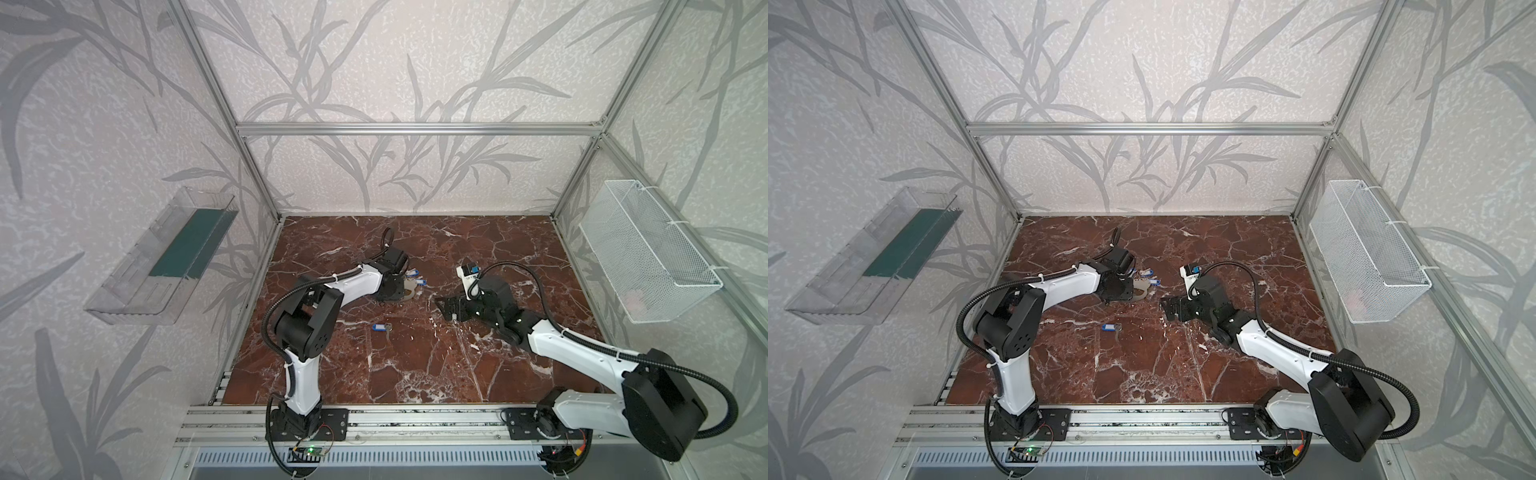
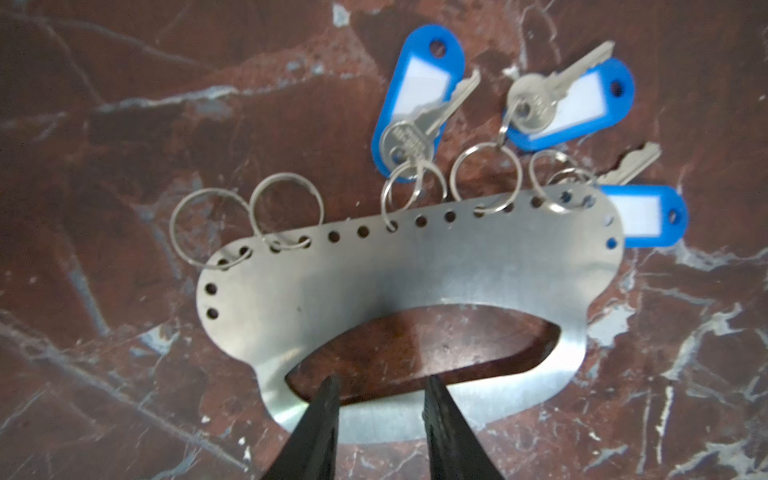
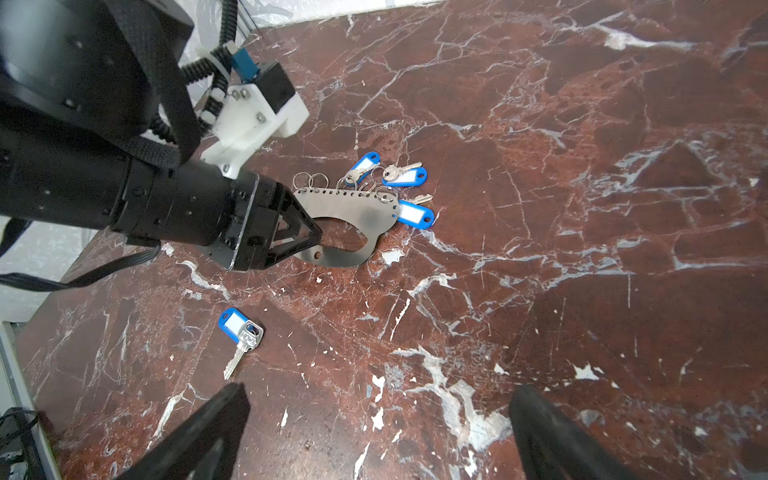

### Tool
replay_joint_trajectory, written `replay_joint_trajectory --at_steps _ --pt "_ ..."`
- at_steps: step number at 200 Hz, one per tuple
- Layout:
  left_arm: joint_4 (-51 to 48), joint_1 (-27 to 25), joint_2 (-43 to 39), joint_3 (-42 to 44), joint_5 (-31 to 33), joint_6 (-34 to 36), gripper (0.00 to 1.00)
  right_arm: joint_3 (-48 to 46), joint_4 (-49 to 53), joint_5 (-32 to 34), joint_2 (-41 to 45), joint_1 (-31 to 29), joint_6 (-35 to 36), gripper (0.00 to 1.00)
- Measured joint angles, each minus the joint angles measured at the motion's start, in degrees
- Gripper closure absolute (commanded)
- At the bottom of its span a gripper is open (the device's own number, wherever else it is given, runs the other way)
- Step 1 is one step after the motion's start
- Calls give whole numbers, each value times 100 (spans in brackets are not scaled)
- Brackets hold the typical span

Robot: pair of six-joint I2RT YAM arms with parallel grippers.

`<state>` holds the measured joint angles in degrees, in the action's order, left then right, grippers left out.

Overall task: Put the keys on the keyring
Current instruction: 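Lower the left gripper onto the metal plate's edge and grip it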

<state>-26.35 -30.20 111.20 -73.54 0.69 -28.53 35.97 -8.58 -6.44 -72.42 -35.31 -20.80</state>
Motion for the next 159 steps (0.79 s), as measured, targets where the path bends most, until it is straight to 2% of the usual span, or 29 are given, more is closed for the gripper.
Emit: replay_joint_trajectory --at_steps 47,57,80,117,159 --pt "111 -4 238 -149 -299 -57 65 0 11 28 0 0 63 1" --pt "223 -15 203 -66 -411 -125 69 0 11 42 0 -2 74 1" --pt "586 -94 13 297 -697 -339 70 0 24 105 0 -7 76 1" --pt "1475 -507 -413 1126 -1486 -997 68 0 35 295 9 -7 74 1" --pt "2131 -1143 -483 1449 -2083 -1733 67 0 50 463 15 -7 74 1"
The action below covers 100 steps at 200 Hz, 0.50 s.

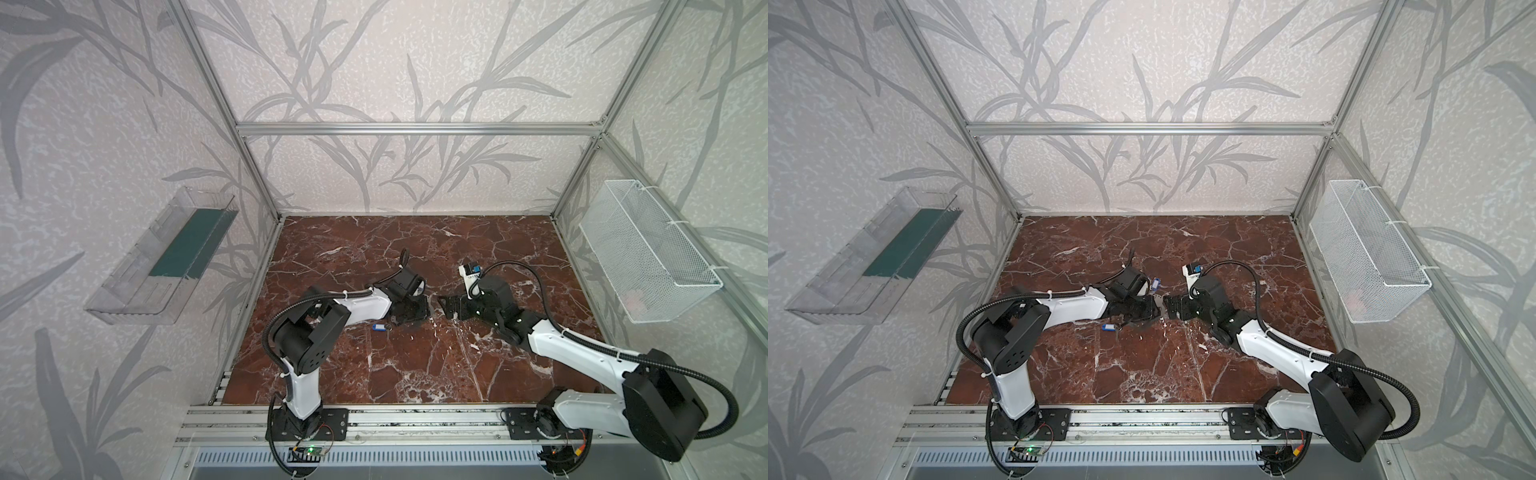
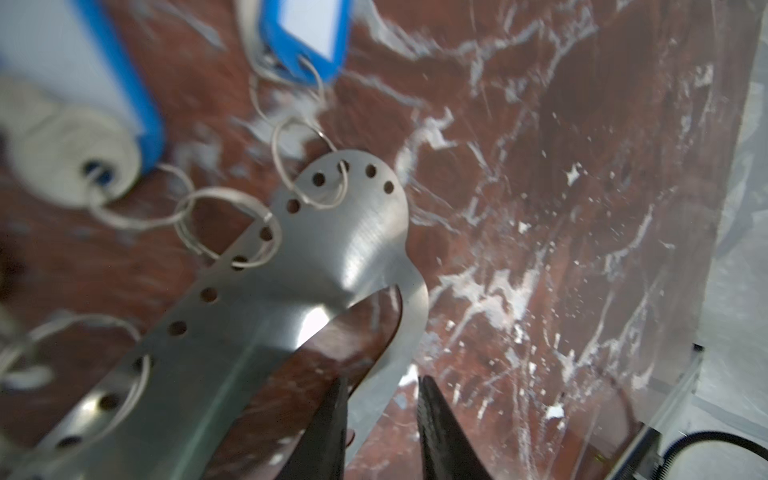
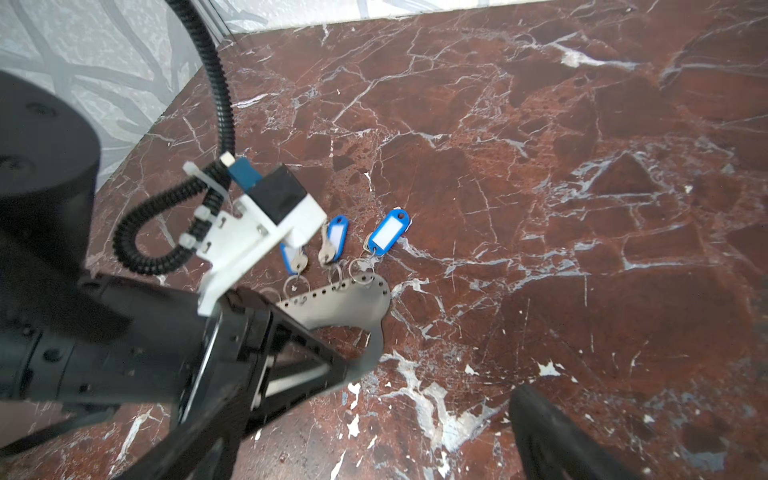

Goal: Put the keys on the keyring

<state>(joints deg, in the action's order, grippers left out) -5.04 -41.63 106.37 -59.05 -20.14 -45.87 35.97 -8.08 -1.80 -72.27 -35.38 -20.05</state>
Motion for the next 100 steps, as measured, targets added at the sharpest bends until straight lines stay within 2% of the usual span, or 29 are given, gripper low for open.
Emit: replay_joint_trajectory --at_steps 40,100 --pt "-74 -295 -81 24 -46 -170 65 -2 68 133 87 0 0 1" --pt "-1220 262 -1285 63 704 352 65 -2 72 138 120 0 0 1"
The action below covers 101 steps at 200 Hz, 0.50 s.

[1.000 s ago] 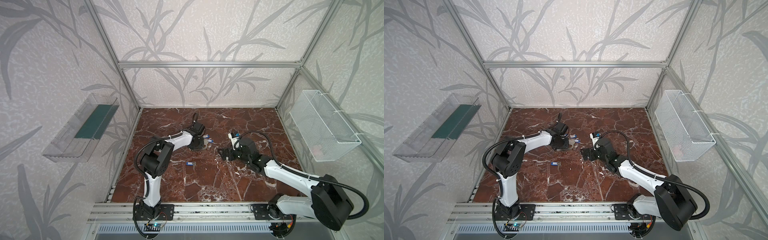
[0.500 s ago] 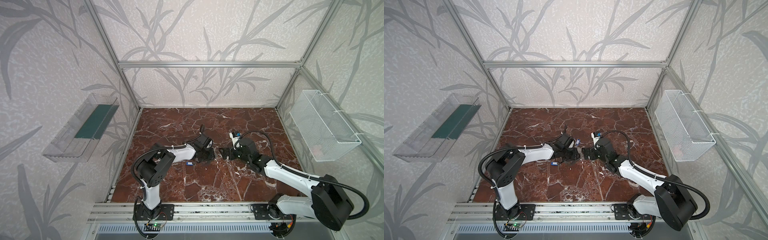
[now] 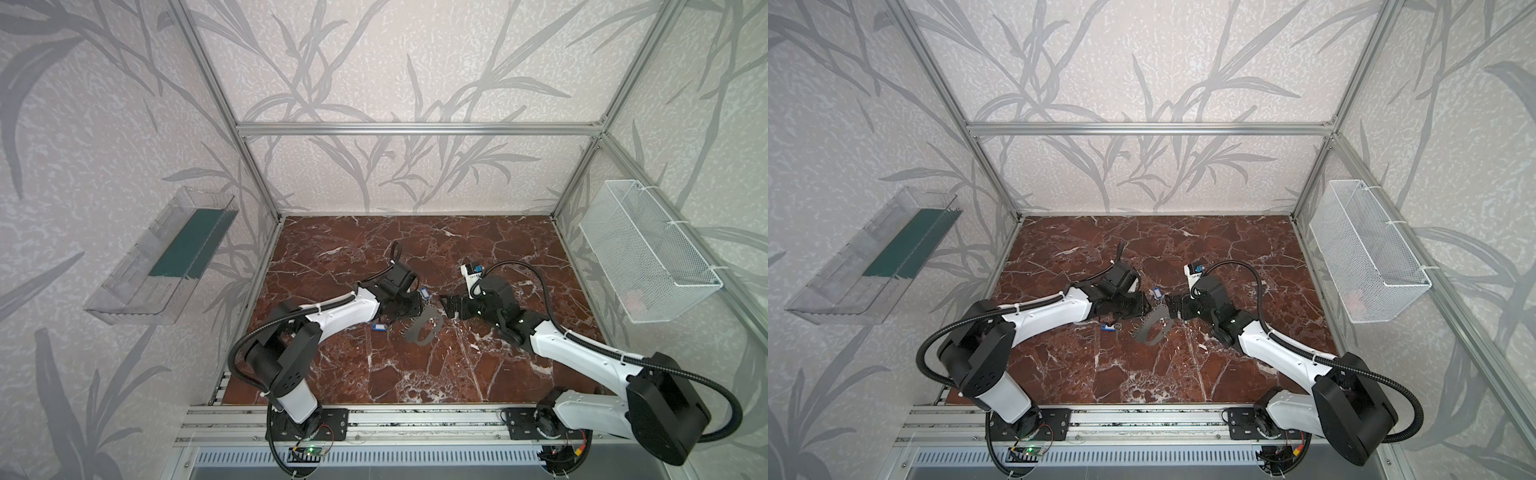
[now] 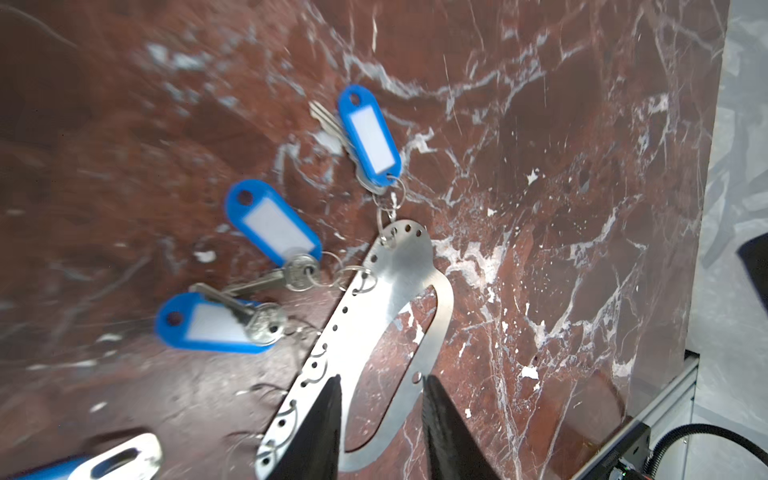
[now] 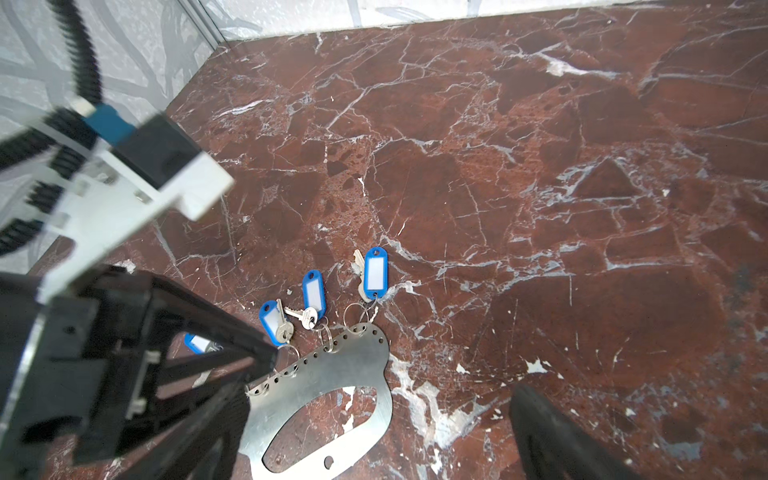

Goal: Put the keys on the keyring

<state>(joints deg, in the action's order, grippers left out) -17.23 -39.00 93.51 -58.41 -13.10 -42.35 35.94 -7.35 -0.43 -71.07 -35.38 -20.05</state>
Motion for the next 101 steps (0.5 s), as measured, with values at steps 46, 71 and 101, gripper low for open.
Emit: replay_joint_trajectory --at_steps 46,71,101 --pt "-546 179 -44 131 186 232 68 0 0 -4 -2 0 0 1" --pt "-693 177 160 157 186 234 70 0 0 -4 -2 0 0 1" --pt "-776 170 295 157 125 232 70 0 0 -4 -2 0 0 1"
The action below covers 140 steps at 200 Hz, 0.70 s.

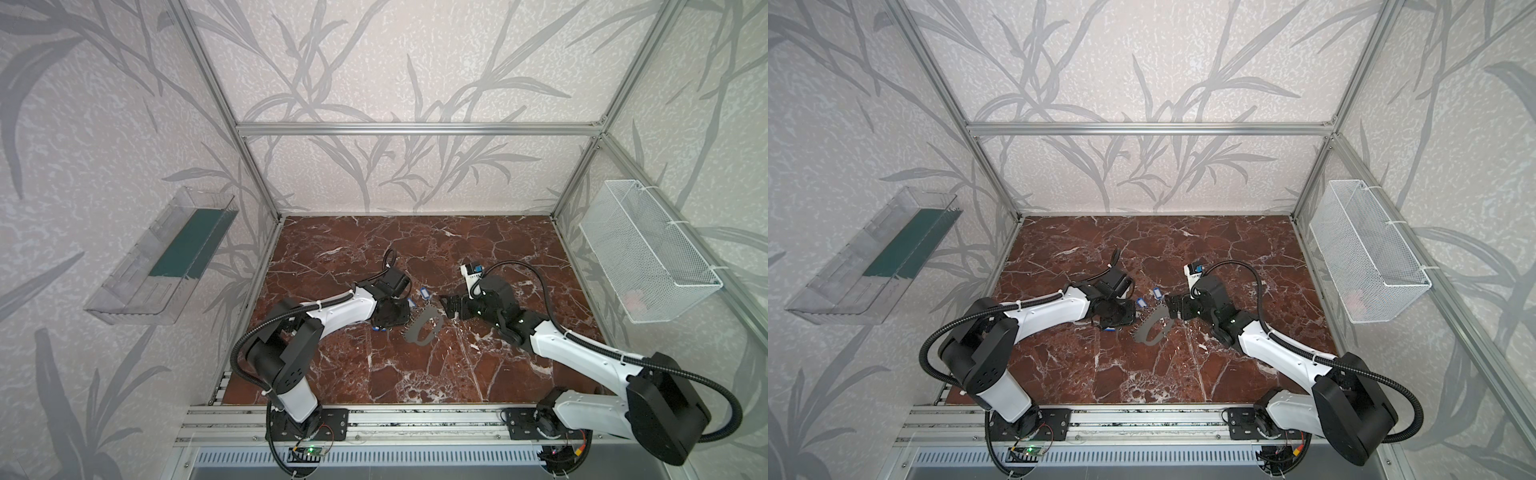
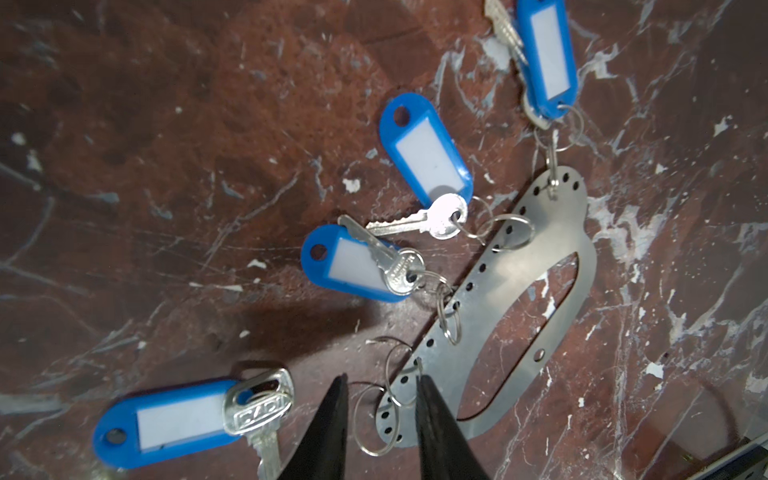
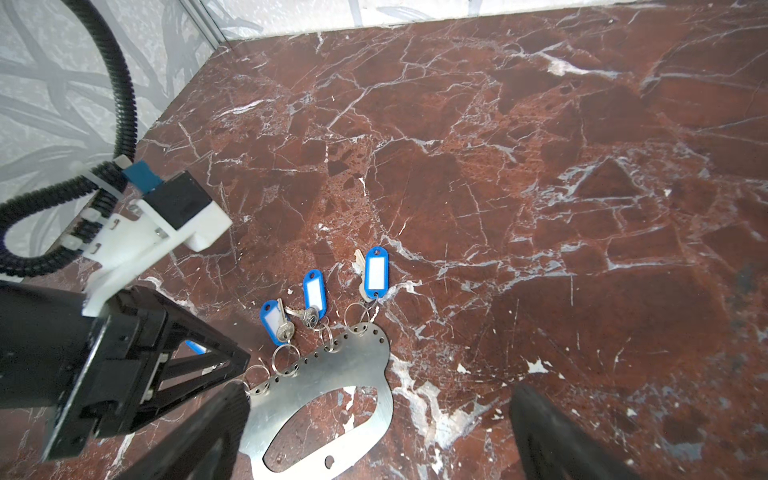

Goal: Put the keys on the keyring

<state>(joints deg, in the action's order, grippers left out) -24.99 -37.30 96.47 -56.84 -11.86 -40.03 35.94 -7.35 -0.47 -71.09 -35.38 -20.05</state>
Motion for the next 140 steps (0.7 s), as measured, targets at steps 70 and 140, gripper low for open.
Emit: replay_joint_trajectory --at_steps 70,140 --pt "20 -63 203 0 -260 -7 77 0 0 0 0 0 0 1" --pt "164 -90 247 0 -382 -94 85 0 0 2 0 0 0 1"
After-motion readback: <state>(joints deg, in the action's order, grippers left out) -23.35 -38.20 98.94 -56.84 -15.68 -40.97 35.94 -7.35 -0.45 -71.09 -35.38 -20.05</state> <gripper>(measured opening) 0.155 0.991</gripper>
